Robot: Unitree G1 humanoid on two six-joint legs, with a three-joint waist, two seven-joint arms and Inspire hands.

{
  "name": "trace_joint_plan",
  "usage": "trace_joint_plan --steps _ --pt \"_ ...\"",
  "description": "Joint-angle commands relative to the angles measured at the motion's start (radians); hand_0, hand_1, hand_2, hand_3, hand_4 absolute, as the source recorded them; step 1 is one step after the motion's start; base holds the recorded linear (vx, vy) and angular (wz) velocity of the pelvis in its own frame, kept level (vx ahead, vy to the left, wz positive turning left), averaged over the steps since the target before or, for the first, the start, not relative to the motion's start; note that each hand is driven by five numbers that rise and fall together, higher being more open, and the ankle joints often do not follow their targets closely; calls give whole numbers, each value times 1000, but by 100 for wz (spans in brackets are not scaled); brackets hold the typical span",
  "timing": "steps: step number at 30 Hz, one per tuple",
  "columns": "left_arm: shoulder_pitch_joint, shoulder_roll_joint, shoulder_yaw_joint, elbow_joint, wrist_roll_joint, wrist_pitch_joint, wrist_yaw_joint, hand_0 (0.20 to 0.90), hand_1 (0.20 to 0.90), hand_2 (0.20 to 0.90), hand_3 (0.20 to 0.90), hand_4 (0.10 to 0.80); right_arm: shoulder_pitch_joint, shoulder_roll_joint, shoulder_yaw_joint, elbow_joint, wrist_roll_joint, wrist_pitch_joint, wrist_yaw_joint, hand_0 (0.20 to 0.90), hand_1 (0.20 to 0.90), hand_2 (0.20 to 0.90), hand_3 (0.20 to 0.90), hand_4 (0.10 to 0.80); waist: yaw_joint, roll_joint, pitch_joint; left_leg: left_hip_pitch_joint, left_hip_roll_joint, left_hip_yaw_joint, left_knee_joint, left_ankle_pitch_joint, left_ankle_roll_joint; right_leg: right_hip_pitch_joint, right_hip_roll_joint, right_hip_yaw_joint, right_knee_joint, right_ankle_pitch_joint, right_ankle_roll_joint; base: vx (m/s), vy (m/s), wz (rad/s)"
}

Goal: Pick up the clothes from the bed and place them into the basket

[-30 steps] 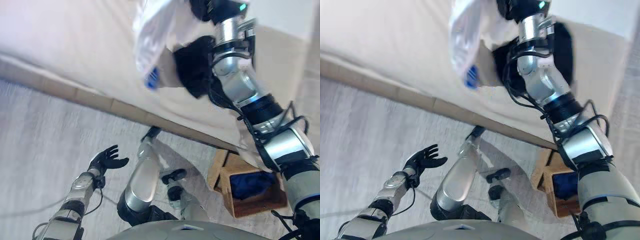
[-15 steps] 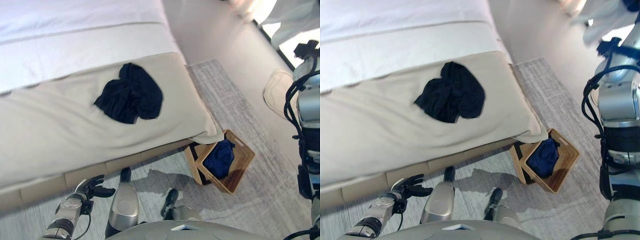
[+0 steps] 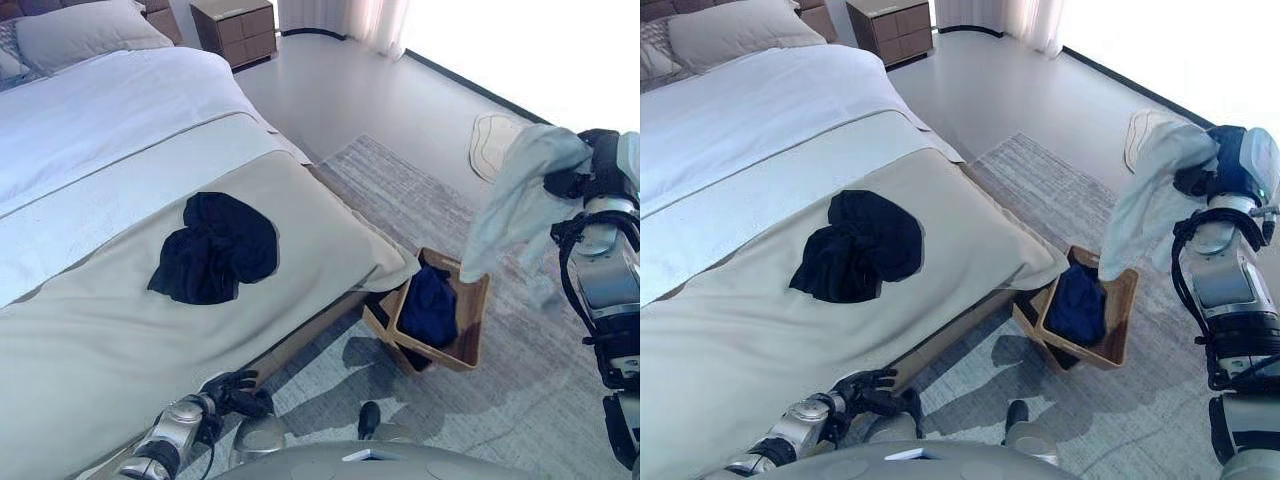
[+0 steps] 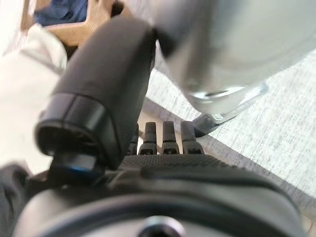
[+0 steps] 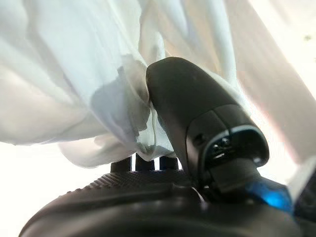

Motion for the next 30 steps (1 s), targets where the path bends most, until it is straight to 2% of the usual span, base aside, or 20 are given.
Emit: trace_joint_plan --steps 1,5,7,11,12,14,15,16,23,25,28,29,30 --pt "-75 52 -75 -19 -35 -48 10 900 900 900 900 800 -278 -108 43 -15 6 -50 -94 300 300 300 200 100 24 21 124 -118 -43 -75 65 -39 11 -70 6 -42 226 -189 -73 -383 -171 -6" --pt "-130 58 -96 -53 -84 -51 42 900 900 900 900 800 -396 -101 152 70 -12 -18 -127 300 300 300 200 100 14 51 219 -220 -33 -81 119 -30 8 -193 14 -34 283 -186 -89 -352 -157 -19" --pt "-147 57 -103 -62 -97 -49 49 900 900 900 900 800 -430 -100 179 102 -18 -5 -133 300 300 300 200 100 10 60 238 -246 -31 -80 125 -23 7 -224 17 -33 295 -184 -92 -218 -90 -23" --pt "-191 48 -123 -106 -158 -59 70 900 900 900 900 800 -551 -99 273 213 -30 76 -143 300 300 300 200 100 0 100 286 -310 -32 -72 117 4 5 -323 25 -24 324 -185 -95 -229 -28 -12" --pt "-197 47 -129 -120 -172 -60 74 900 900 900 900 800 -579 -99 297 247 -34 96 -137 300 300 300 200 100 -2 106 292 -313 -37 -74 114 -10 -3 -337 27 -13 339 -210 -90 -113 4 -23" --pt "-203 43 -142 -140 -194 -68 84 900 900 900 900 800 -620 -101 340 292 -28 126 -147 300 300 300 200 100 -3 123 302 -334 -37 -69 103 9 -7 -368 28 -10 346 -212 -91 -99 13 -22" --pt "-204 41 -146 -148 -202 -71 87 900 900 900 900 800 -637 -98 356 314 -42 151 -139 728 728 728 700 600 -2 132 302 -344 -37 -64 94 18 -8 -385 30 -10 349 -214 -92 -99 39 -16" --pt "-206 42 -149 -151 -212 -77 87 900 900 900 900 800 -651 -95 375 332 -41 163 -144 900 900 900 900 800 -2 139 303 -354 -37 -62 85 26 -10 -399 31 -8 350 -214 -92 -94 42 -8" --pt "-206 61 -156 -161 -256 -87 90 900 900 900 900 800 -726 -100 451 433 -34 224 -159 900 900 900 900 800 6 170 303 -387 -45 -40 27 44 -15 -470 25 -10 362 -221 -89 -59 43 -3" --pt "-200 63 -155 -163 -263 -91 89 900 900 900 900 800 -738 -109 456 437 -10 217 -202 900 900 900 900 800 8 178 303 -393 -49 -38 13 48 -15 -484 23 -11 361 -221 -88 -34 60 -2" --pt "-187 56 -158 -163 -271 -93 93 900 900 900 900 800 -739 -111 424 427 65 152 -319 900 900 900 900 800 6 187 303 -387 -57 -36 -15 54 -16 -490 24 -7 359 -223 -85 -25 79 0" --pt "-186 54 -158 -168 -271 -89 96 900 900 900 900 800 -737 -110 402 412 88 128 -348 900 900 900 900 800 10 196 303 -401 -51 -28 -26 78 -9 -505 29 -17 348 -194 -91 3 73 5" --pt "-181 51 -159 -166 -271 -88 96 900 900 900 900 800 -730 -109 391 402 96 117 -363 900 900 900 900 800 5 191 303 -379 -59 -33 -32 58 -16 -489 24 -7 352 -220 -82 -78 81 9"
